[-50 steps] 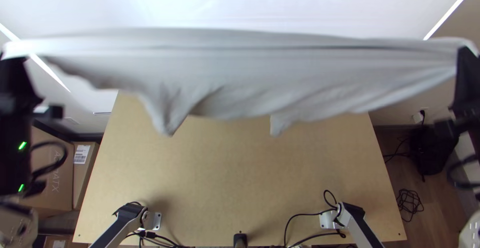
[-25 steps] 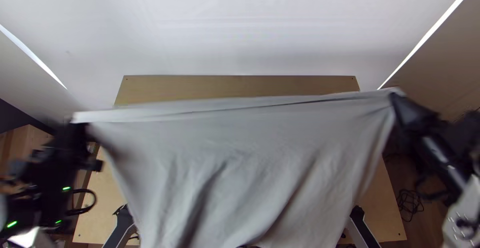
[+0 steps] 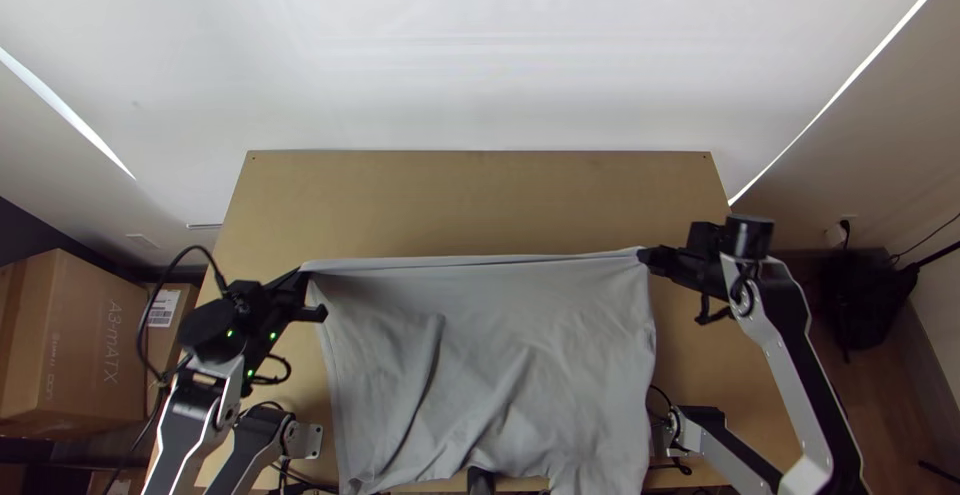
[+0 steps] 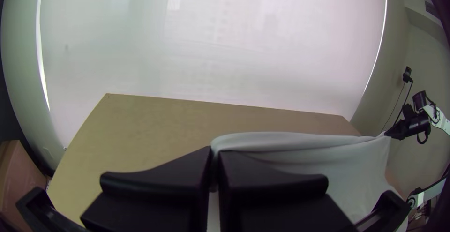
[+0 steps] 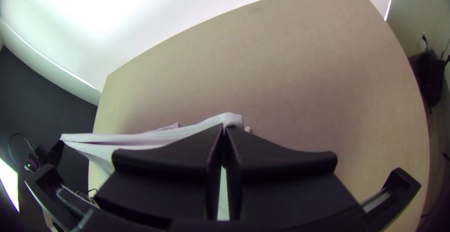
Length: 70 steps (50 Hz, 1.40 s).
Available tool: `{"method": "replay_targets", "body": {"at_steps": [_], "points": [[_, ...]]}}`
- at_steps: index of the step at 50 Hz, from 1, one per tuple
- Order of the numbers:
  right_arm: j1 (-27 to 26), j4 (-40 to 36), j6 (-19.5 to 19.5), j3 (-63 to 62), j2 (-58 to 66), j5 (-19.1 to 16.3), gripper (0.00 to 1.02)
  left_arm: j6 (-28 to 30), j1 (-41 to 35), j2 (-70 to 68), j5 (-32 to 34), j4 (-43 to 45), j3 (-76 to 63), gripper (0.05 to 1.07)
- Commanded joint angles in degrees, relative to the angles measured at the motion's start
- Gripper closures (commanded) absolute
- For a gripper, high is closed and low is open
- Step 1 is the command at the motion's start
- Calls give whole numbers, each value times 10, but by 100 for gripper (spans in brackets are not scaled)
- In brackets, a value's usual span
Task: Fold the t-shirt
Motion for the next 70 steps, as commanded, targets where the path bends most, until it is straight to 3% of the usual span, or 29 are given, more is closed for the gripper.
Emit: {"method": "replay_targets", "body": {"at_steps": [1, 7, 16, 31, 55, 57, 59, 61, 62, 67, 70], "points": [[10, 42, 3, -1, 79, 12, 100, -3, 26, 90, 8, 83, -19, 105], [17, 85, 3, 30, 167, 21, 100, -8, 39, 202, 9, 219, -31, 105], [19, 105, 1, 102, 290, 25, 100, -7, 52, 375, 9, 297, 21, 105], [25, 130, -4, 270, 449, 40, 100, 12, 74, 611, 10, 325, 193, 105], [44, 107, 4, 574, 663, 95, 100, -14, 88, 823, 9, 345, 411, 105], [44, 103, 4, 592, 673, 101, 92, -14, 89, 833, 7, 344, 425, 105], [43, 96, 2, 608, 678, 103, 65, -11, 90, 841, 4, 344, 435, 103], [43, 96, -1, 615, 678, 106, 30, -7, 90, 846, -3, 344, 444, 86], [42, 96, -1, 618, 678, 107, 20, -6, 91, 846, -3, 343, 446, 74], [38, 95, -3, 638, 660, 107, 9, -5, 97, 834, 1, 330, 460, 10], [32, 92, 1, 647, 643, 107, 4, -8, 101, 821, 4, 291, 481, 9]]}}
